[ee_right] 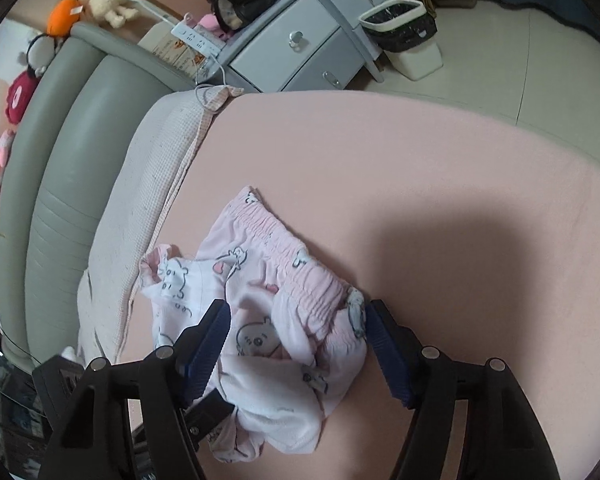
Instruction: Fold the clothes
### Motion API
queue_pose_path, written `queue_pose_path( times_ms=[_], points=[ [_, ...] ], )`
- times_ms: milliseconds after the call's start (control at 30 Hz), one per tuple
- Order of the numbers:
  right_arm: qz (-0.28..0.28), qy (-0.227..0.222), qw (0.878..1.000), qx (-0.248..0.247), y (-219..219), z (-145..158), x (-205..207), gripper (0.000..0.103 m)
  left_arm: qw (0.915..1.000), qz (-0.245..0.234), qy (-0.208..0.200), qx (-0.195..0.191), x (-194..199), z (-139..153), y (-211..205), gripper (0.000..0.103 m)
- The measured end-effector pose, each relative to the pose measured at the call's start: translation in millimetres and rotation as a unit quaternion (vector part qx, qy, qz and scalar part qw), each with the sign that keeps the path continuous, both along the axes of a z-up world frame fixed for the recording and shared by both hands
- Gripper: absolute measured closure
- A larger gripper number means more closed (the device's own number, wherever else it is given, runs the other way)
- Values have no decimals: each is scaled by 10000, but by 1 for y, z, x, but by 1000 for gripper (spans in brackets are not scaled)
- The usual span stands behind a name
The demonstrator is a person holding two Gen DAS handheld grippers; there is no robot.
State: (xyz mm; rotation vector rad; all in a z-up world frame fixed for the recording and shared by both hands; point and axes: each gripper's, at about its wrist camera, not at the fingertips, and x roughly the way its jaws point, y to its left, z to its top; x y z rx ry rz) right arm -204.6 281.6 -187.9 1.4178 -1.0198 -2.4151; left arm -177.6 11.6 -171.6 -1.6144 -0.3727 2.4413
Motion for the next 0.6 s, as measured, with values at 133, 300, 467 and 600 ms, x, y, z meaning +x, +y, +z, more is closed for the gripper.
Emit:
queue_pose_path(
  times_ms=[133,300,467,600],
  points=[
    [-102,24,9999,49,5,-4,-3,57,9999,28,47,91,2,1,-7,0],
    [-120,44,9999,98,9,-9,-2,71,9988,219,132,412,3,4,-8,12],
    [-97,19,9997,223,9,-9,-2,85,9985,-35,307,445,9,6,0,50],
    [-45,57,9996,279,7,-5,0,88,9986,-99,371,364,9,9,4,65]
  ],
)
